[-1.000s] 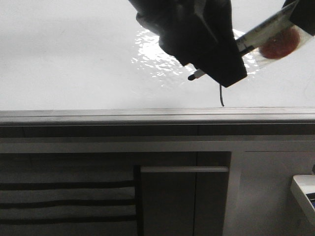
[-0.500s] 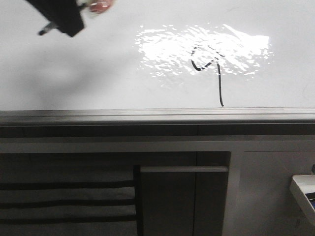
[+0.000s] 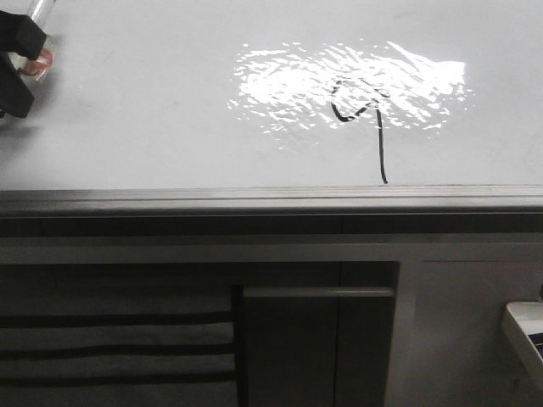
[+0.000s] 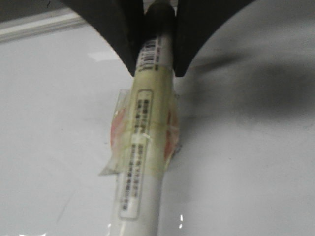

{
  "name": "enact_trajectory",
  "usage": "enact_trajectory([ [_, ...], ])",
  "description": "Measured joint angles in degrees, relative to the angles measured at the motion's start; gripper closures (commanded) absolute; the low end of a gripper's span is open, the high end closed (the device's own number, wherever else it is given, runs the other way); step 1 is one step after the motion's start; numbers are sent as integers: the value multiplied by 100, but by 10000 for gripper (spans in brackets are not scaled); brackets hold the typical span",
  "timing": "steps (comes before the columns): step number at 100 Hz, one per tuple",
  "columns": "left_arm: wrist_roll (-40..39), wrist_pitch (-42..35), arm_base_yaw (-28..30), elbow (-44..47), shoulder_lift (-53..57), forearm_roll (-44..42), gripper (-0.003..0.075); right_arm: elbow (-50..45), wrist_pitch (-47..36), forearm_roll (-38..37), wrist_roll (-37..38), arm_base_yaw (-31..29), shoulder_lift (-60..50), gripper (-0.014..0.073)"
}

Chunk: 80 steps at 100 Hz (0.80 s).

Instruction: Write number 9 on whiteboard

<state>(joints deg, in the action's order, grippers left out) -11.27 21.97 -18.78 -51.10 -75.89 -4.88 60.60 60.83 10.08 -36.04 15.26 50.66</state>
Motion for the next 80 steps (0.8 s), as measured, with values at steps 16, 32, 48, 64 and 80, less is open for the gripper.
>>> enact_trajectory([
  [16, -64, -157, 24, 0, -200, 57, 734, 0, -40, 0, 13, 0, 0, 272],
  [32, -77, -196, 24, 0, -277, 139, 558, 0, -77, 0, 13, 0, 0, 272],
  [48, -77, -207, 24, 0, -285, 152, 337, 0, -86, 0, 13, 0, 0, 272],
  [64, -77, -147, 24, -42, -285, 139, 322, 0, -89, 0, 13, 0, 0, 272],
  [80, -77, 336, 24, -283, 67, -203, 322, 36, 56, 0, 254, 0, -100, 272],
])
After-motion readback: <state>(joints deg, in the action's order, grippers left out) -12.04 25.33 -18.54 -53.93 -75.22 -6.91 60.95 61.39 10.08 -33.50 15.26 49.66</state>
